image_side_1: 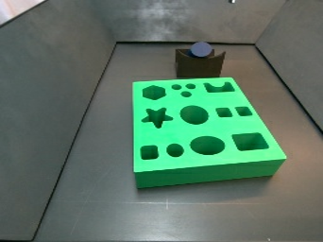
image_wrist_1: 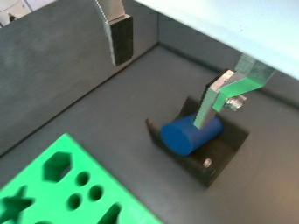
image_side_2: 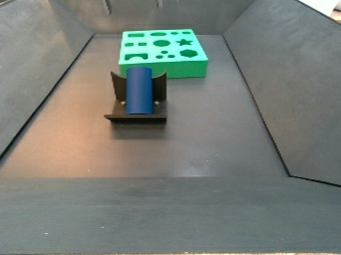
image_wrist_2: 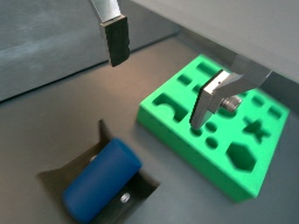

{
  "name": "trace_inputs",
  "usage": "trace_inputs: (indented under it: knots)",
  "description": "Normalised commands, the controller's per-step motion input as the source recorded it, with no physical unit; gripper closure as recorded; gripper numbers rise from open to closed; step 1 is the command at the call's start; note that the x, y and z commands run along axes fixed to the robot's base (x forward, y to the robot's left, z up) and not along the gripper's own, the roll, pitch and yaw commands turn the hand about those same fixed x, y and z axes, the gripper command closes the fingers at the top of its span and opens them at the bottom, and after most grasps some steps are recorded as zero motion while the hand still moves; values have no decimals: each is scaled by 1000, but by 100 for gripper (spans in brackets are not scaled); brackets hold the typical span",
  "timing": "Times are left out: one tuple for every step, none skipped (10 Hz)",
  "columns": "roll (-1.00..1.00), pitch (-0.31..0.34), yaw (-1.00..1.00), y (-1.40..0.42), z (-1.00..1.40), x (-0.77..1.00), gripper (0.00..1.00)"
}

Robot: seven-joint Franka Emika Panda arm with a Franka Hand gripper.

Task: Pick up the oval object. Move up. Place the oval object on the fixture. Regrasp the oval object. Move to above the board. Insert the oval object.
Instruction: Regrasp the oval object.

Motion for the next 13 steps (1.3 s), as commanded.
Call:
trace_inputs:
  knots:
    - [1000,-19,13,-23,2,-40,0]
    - [1000,-27,14,-20,-1,-33,0]
    - [1000,-33,15,-17,1,-28,0]
    - [1000,-36,16,-17,-1,-30,0]
    - [1000,-35,16,-16,5,-25,0]
    - [1000,-32,17,-18,9,-18,0]
    - [1000,-27,17,-21,9,-7,0]
    - [1000,-20,18,-21,2,6,0]
    - [1000,-10,18,-22,-13,21,0]
    - [1000,-5,20,-24,-9,30,0]
    - [1000,20,23,-27,-5,44,0]
    - [1000,33,25,-27,-10,53,0]
    - [1000,66,38,-31,-13,70,0]
